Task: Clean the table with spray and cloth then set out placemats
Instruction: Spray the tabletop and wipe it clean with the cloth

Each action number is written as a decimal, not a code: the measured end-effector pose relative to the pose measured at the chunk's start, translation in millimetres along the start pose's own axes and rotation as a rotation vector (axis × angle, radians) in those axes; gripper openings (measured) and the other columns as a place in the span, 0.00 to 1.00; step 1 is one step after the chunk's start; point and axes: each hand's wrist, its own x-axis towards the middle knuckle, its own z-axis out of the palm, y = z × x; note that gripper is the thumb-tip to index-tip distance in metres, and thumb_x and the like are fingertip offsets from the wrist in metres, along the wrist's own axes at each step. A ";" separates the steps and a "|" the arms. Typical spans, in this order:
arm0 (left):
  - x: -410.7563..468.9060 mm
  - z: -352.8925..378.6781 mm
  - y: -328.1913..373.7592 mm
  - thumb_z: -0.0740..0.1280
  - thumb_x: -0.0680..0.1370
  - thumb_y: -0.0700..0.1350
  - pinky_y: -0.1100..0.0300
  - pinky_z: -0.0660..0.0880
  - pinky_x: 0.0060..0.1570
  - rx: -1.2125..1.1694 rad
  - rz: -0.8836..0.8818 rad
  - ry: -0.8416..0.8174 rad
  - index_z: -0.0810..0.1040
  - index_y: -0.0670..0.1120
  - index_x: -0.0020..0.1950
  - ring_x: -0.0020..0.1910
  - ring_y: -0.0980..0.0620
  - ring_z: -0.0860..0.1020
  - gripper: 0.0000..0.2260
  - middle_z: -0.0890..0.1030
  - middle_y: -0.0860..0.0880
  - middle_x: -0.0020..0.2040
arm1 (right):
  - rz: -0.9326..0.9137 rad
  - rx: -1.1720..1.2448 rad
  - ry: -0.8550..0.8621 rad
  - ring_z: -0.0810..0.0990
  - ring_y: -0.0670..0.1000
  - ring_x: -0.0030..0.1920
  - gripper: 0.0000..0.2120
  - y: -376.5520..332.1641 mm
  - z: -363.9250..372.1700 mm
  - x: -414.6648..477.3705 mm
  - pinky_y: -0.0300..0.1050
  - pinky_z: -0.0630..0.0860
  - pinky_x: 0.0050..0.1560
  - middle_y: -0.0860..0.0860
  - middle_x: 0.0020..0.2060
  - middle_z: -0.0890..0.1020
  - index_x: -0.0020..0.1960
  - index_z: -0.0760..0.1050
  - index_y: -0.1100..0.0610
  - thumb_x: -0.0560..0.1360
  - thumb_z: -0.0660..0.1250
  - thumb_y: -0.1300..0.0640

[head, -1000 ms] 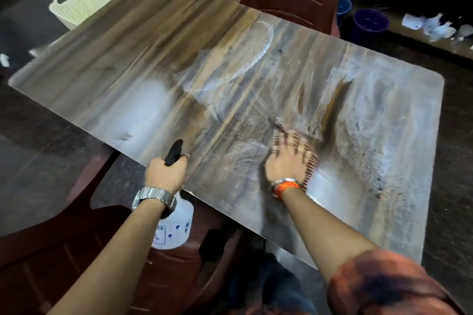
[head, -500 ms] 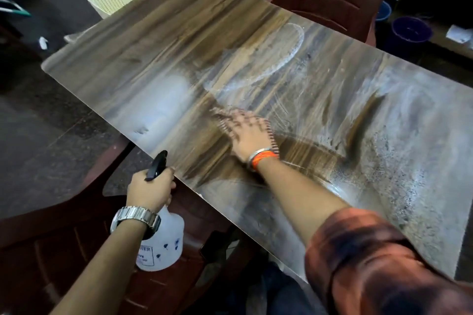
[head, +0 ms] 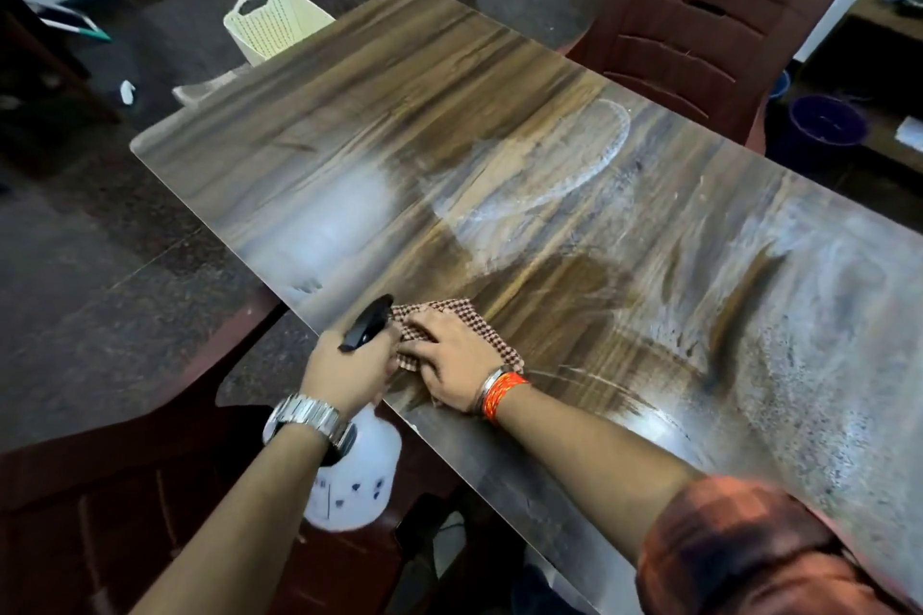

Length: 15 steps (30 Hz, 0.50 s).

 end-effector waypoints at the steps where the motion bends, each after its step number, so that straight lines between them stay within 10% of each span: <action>1: 7.5 3.8 13.8 0.70 0.76 0.54 0.58 0.71 0.30 0.009 0.035 -0.028 0.80 0.42 0.33 0.21 0.47 0.74 0.17 0.84 0.38 0.35 | 0.005 0.008 -0.005 0.68 0.62 0.69 0.25 -0.4 0.0 0.2 0.60 0.62 0.70 0.59 0.67 0.72 0.61 0.78 0.53 0.68 0.55 0.52; 15: 86.6 46.7 91.0 0.69 0.76 0.49 0.62 0.68 0.27 0.068 0.059 0.049 0.75 0.43 0.31 0.20 0.48 0.74 0.16 0.75 0.47 0.21 | 0.274 -0.102 0.190 0.56 0.55 0.76 0.22 85.4 -38.3 67.9 0.58 0.48 0.75 0.47 0.76 0.61 0.70 0.68 0.42 0.76 0.58 0.49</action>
